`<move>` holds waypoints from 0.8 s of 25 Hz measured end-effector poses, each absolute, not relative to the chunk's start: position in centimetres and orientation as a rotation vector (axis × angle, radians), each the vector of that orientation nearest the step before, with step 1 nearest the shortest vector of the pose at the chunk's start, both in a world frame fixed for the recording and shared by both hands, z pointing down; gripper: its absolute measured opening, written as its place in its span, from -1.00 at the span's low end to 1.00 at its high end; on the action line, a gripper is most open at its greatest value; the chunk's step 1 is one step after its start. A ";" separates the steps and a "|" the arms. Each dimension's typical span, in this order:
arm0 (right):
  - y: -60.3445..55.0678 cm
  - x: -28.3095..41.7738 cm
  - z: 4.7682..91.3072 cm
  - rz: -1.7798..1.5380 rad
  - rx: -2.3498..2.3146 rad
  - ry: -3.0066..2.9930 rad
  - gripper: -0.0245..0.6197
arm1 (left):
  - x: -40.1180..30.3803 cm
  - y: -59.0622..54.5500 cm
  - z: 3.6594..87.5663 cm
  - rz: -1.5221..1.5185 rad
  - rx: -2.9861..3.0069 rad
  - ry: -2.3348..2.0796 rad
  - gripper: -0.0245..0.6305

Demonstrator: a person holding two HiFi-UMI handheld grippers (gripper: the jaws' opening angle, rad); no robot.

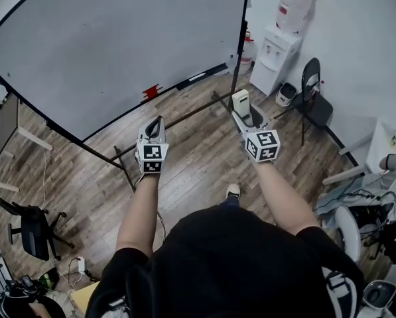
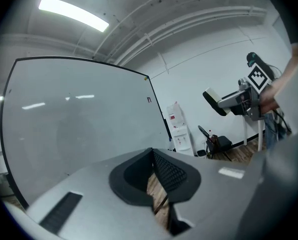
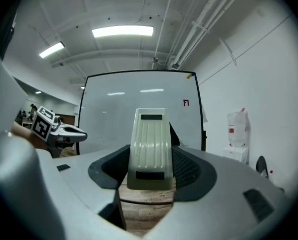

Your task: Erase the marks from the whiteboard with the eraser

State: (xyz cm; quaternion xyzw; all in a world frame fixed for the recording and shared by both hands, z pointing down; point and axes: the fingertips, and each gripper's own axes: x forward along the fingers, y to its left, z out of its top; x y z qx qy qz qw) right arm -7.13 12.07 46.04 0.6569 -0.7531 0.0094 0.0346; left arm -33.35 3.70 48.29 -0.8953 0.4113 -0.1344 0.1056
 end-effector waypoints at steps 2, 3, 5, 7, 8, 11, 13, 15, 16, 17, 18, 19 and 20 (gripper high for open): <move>11.5 -6.3 46.4 0.028 2.005 -2.312 -0.15 | -32.3 3.3 48.6 -0.411 -2.633 1.204 -0.89; 11.2 -6.0 46.5 0.029 1.999 -2.313 -0.15 | -31.9 3.1 49.0 -0.417 -2.637 1.201 -0.89; 10.7 -5.4 46.6 0.029 1.989 -2.317 -0.15 | -31.4 2.6 49.9 -0.430 -2.650 1.206 -0.89; 9.9 -5.3 46.9 0.036 1.982 -2.327 -0.15 | -31.2 2.2 49.7 -0.444 -2.641 1.215 -0.89; 9.6 -5.3 47.1 0.043 1.977 -2.334 -0.15 | -31.2 2.0 49.5 -0.450 -2.634 1.221 -0.89; 9.0 -4.7 47.5 0.061 1.958 -2.342 -0.15 | -30.6 1.6 49.7 -0.461 -2.631 1.233 -0.89; 8.8 -4.2 47.8 0.068 1.950 -2.341 -0.15 | -30.2 1.4 50.1 -0.473 -2.634 1.238 -0.89; 8.4 -3.8 48.1 0.078 1.948 -2.342 -0.15 | -29.9 1.2 50.5 -0.484 -2.639 1.240 -0.89; 8.3 -3.7 48.3 0.084 1.949 -2.345 -0.15 | -29.7 1.1 50.8 -0.486 -2.640 1.239 -0.89; 8.1 -3.5 48.5 0.089 1.949 -2.348 -0.15 | -29.5 0.9 51.0 -0.487 -2.643 1.236 -0.89; 7.9 -3.3 48.7 0.093 1.949 -2.351 -0.15 | -29.3 0.7 51.5 -0.489 -2.650 1.233 -0.89; 7.7 -3.1 48.9 0.095 1.948 -2.351 -0.15 | -29.1 0.5 52.1 -0.493 -2.659 1.229 -0.89; 7.5 -2.9 49.0 0.097 1.947 -2.350 -0.15 | -28.9 0.3 52.6 -0.498 -2.665 1.228 -0.89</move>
